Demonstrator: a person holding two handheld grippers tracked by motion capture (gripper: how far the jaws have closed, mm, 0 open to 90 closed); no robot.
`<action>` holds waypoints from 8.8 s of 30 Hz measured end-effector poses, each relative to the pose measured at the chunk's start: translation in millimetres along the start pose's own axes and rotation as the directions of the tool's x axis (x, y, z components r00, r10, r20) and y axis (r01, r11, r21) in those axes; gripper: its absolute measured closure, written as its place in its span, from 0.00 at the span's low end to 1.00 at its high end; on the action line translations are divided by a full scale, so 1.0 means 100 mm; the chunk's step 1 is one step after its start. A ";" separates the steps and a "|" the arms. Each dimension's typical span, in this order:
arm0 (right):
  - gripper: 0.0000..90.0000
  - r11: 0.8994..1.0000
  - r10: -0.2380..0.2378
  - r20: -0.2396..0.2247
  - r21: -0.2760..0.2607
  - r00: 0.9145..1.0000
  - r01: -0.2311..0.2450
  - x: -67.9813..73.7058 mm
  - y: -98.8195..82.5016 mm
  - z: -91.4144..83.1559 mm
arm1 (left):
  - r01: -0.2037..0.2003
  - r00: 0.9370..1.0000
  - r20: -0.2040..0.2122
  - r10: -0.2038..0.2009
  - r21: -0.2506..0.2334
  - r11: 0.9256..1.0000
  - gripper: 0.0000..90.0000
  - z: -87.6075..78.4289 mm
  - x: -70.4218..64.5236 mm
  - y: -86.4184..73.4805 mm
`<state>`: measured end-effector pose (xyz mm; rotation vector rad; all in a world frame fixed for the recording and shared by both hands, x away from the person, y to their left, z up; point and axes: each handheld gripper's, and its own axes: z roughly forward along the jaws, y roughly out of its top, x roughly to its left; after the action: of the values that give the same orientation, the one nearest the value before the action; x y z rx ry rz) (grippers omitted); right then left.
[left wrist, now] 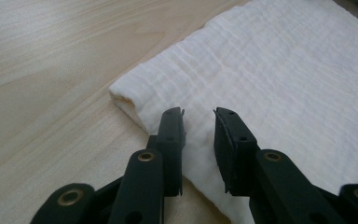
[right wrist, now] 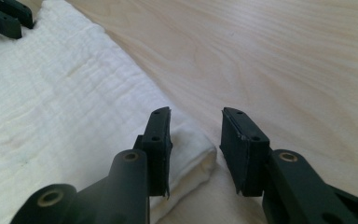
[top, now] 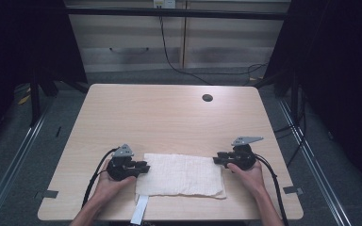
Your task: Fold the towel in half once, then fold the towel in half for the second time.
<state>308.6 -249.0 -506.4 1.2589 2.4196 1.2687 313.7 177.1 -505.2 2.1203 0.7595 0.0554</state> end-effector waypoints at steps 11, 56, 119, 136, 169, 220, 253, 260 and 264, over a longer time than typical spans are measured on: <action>0.85 0.999 -0.051 0.015 0.008 0.999 0.051 0.04 -0.05 0.00 | 0.006 1.000 0.006 -0.006 -0.005 1.000 0.79 0.00 0.00 -0.01; 0.97 0.999 -0.036 -0.026 0.000 0.999 0.036 0.01 -0.07 0.01 | 0.002 1.000 -0.025 -0.001 0.046 0.999 0.69 0.20 0.31 0.28; 0.97 0.982 -0.131 -0.025 -0.138 0.991 0.126 0.30 0.49 -0.32 | 0.050 0.998 -0.022 -0.054 -0.149 0.988 0.94 -0.18 0.43 0.47; 0.97 0.981 -0.182 -0.098 -0.091 0.978 0.173 0.58 0.12 -0.29 | 0.078 0.994 -0.063 -0.087 -0.129 0.989 0.95 -0.07 0.45 0.41; 0.98 0.977 -0.161 -0.078 0.129 0.984 0.170 0.65 -0.11 -0.04 | -0.010 1.000 -0.026 0.005 -0.196 0.980 0.94 -0.26 0.19 0.60; 0.98 0.994 -0.064 0.020 0.092 0.998 0.062 0.52 -0.20 -0.16 | -0.181 0.982 0.056 0.182 -0.019 0.983 0.94 -0.30 -0.50 0.17; 0.98 0.992 -0.089 0.079 0.094 0.993 0.082 0.49 -0.19 -0.18 | -0.293 0.952 0.123 0.279 0.118 0.949 0.94 -0.06 -0.73 -0.11; 0.98 0.997 -0.044 0.083 0.071 0.996 0.038 0.45 -0.14 -0.12 | -0.324 0.945 0.010 0.325 0.133 0.937 0.94 -0.03 -0.53 -0.03; 0.98 0.998 -0.040 0.091 0.060 0.995 0.034 0.44 -0.04 0.02 | -0.245 0.967 -0.045 0.251 0.110 0.963 0.94 -0.05 -0.23 0.01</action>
<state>278.8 -216.6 -499.5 1.2523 2.4194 1.1122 293.7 167.6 -496.2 2.3126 0.5356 0.2182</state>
